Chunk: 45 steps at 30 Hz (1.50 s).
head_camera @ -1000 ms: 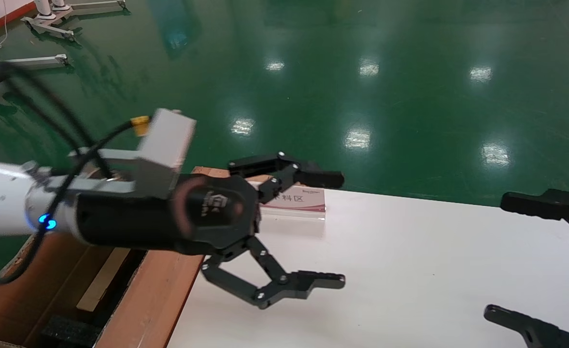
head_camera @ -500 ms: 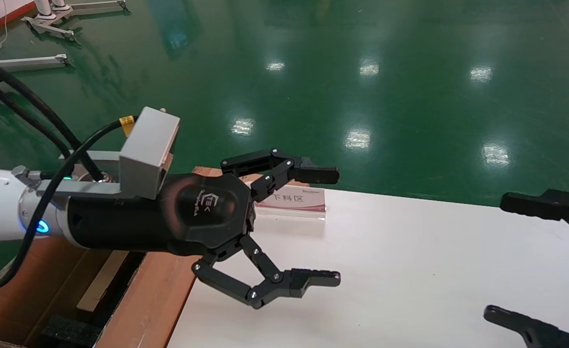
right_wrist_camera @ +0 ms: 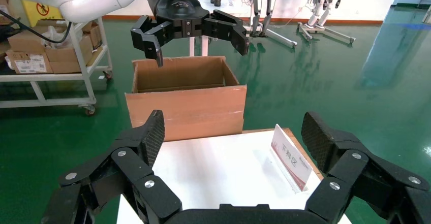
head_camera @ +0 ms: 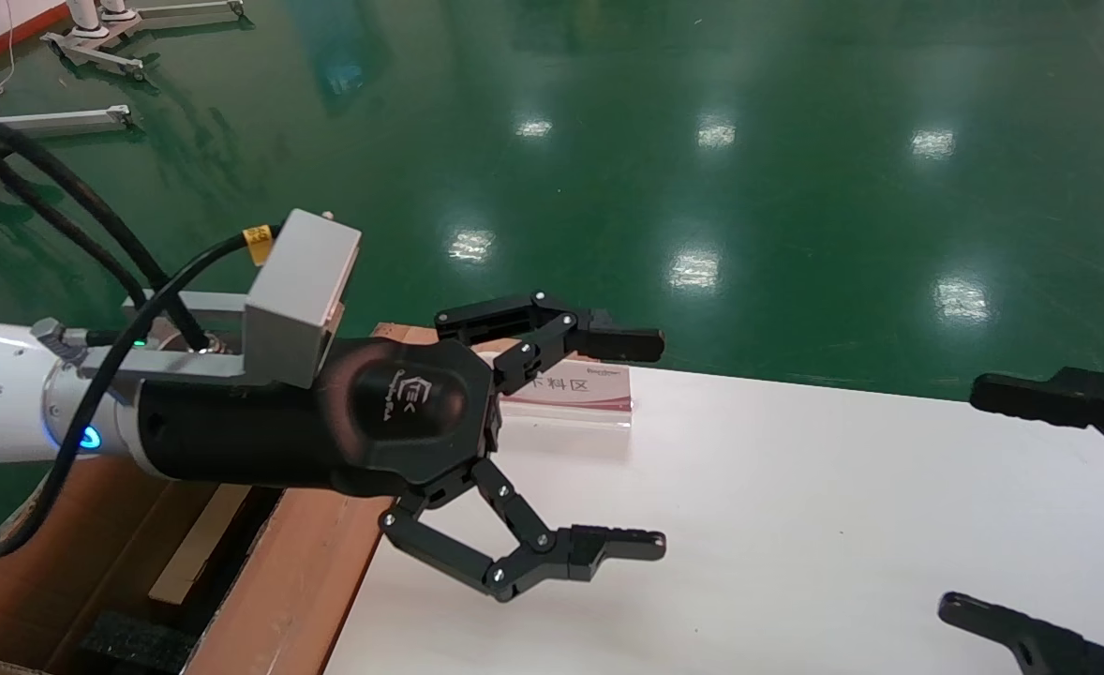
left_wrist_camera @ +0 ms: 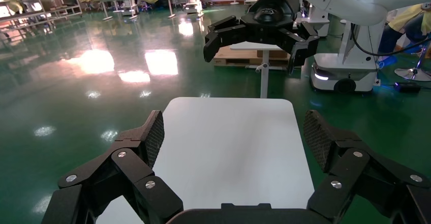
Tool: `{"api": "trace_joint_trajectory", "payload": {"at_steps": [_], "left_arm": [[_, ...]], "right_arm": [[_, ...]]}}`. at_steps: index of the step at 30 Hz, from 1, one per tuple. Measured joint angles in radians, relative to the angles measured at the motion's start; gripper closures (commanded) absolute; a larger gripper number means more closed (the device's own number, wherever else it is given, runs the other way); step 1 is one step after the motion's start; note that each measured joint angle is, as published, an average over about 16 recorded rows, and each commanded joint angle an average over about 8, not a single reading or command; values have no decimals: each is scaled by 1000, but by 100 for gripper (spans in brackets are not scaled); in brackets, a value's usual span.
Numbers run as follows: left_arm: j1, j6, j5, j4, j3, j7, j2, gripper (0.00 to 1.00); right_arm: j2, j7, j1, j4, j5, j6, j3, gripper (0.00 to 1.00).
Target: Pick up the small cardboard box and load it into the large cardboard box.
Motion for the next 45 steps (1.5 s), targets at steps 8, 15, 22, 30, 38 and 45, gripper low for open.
{"api": "trace_joint_trajectory", "payload": {"at_steps": [8,15,22,30,38,45], "left_arm": [[-5,-1,1,0,6,-1,0,0],[-7,-1,2,-1,9,-1,-1,0],[-8,-2,2,-1,10,-1,-1,0],[-9,-2,2,-1,11,-2,-1,0],[-9,-2,2,-1,12,-2,-1,0],[-10,-2,2,-1,12,-2,-1,0]], "right_arm": [[0,0,0,0,0,0,0,0],[0,0,0,0,0,0,0,0],[0,0,0,0,0,0,0,0],[0,0,0,0,0,0,0,0],[0,0,0,0,0,0,0,0],[0,0,0,0,0,0,0,0]]}}
